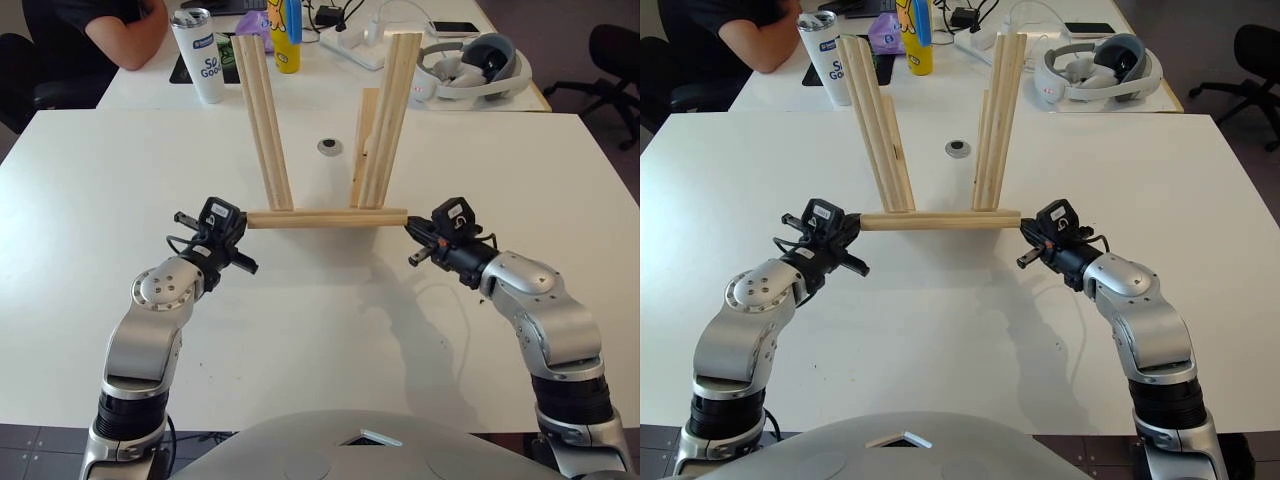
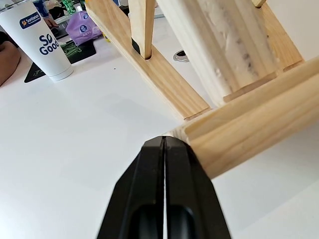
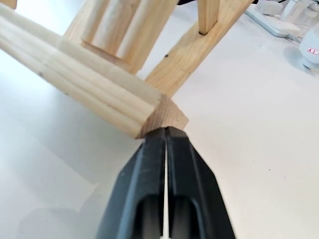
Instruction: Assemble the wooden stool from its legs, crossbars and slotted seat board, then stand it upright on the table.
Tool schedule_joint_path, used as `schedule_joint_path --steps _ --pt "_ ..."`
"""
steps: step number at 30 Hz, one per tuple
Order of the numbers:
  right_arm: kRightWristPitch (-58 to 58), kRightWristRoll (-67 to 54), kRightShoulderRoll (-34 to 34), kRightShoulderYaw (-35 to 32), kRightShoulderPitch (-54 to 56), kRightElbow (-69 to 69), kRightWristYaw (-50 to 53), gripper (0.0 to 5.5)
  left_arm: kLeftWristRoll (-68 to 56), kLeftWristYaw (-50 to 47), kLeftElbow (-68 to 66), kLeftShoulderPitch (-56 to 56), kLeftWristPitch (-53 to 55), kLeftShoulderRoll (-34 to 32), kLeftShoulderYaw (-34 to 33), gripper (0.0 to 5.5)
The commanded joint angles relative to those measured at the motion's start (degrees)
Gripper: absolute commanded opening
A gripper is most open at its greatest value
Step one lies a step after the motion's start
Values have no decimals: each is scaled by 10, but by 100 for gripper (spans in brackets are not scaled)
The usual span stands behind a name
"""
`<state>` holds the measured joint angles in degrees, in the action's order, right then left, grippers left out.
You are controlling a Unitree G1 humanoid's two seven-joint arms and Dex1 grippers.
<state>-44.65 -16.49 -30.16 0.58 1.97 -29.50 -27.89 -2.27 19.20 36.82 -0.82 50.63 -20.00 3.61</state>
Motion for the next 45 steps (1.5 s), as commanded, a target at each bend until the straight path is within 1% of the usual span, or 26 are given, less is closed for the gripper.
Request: schedule_joint_path --steps 1,8,10,12,14,16,18,20,24,27,31,41,45 --pt "-25 -83 1 1 18 -91 -51 0 -56 40 37 -21 20 9 27 1" --pt "-74 -138 -13 -20 13 -144 -62 0 -70 48 59 -10 51 10 39 1" --pt "-66 -111 -34 -10 -5 -144 -57 0 -58 45 55 7 41 -3 41 1" --pt "-39 -51 -46 5 -26 -106 -29 0 -33 32 38 28 8 -14 40 1" --pt "4 12 -28 2 -49 -55 33 0 2 -1 4 42 -53 -15 36 1" --pt "51 58 -4 5 -74 -15 81 0 32 -53 -48 65 -129 2 12 1" --pt "88 79 23 17 -87 17 105 0 53 -93 -94 92 -198 13 -6 1" --pt "118 88 48 31 -95 48 113 0 59 -106 -131 109 -245 21 -12 1" --pt "175 101 84 48 -100 104 118 0 62 -100 -175 119 -288 32 13 1" --pt "215 114 98 57 -88 148 120 0 63 -91 -191 118 -304 42 38 1" --pt "232 130 106 62 -87 163 120 0 65 -85 -193 113 -309 51 59 1" --pt "256 151 122 70 -76 206 117 0 75 -82 -213 123 -309 51 62 1" --pt "266 149 133 74 -75 202 110 0 72 -74 -203 106 -309 55 67 1"
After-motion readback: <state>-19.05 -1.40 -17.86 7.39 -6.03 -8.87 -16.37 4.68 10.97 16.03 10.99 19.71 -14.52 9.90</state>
